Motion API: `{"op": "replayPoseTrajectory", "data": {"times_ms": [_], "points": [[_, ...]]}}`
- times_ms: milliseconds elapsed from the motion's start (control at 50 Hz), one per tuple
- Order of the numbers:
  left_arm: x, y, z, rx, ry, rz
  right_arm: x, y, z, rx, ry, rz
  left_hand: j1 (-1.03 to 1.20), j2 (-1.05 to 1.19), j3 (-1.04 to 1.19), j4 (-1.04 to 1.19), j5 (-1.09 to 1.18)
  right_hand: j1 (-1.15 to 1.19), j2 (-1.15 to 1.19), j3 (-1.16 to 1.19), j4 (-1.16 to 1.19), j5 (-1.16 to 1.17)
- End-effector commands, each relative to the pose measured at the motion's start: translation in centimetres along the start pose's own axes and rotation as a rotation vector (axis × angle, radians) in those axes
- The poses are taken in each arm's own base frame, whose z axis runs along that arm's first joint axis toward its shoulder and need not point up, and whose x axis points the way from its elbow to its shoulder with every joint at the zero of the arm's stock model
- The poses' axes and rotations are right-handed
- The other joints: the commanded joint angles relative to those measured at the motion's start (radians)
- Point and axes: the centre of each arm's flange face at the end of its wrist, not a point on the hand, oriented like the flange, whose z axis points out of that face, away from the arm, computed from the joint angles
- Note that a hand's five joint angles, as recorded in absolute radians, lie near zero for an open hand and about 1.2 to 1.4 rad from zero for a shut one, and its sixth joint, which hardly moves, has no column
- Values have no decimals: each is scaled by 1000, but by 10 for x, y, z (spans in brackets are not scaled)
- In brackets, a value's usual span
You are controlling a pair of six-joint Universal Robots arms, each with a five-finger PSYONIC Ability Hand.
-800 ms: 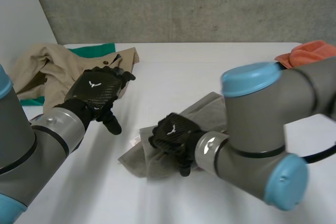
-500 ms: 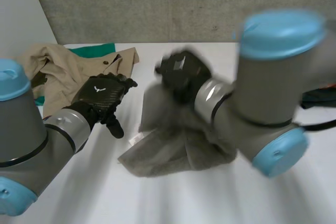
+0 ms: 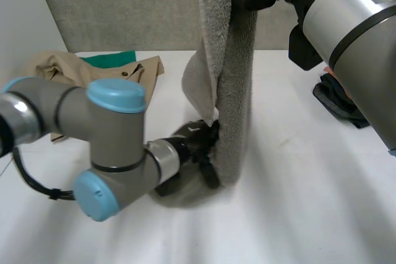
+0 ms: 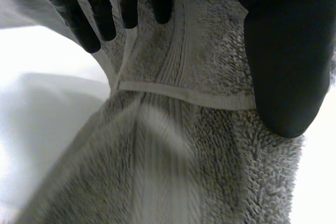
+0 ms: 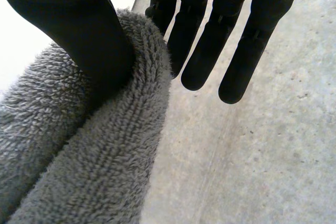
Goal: Fold the laundry.
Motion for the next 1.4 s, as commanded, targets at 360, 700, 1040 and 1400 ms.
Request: {"op": "replayPoseTrajectory", "data": {"times_ms": [360, 700, 1040, 1400], "points": [[4, -77, -83, 193, -216, 177, 123, 119, 47, -355, 252, -291, 1176, 1184, 1177, 1188, 1169, 266, 225, 214, 200, 236], [6, -7, -55, -60, -341, 309, 98, 237, 92, -408, 160, -231, 1176, 1184, 1177, 1188, 1169, 266, 225, 214, 200, 236], [-19, -50, -89, 58, -366, 216, 107, 187, 76, -462, 262, -237, -46, -38, -45, -34, -52, -956, -997, -1008, -1022, -985], [-29, -6, -81, -59, -192, 310, 63, 173, -38, -808, -89, -357, -36, -29, -35, -25, -43, -800, -841, -852, -866, -830]]}}
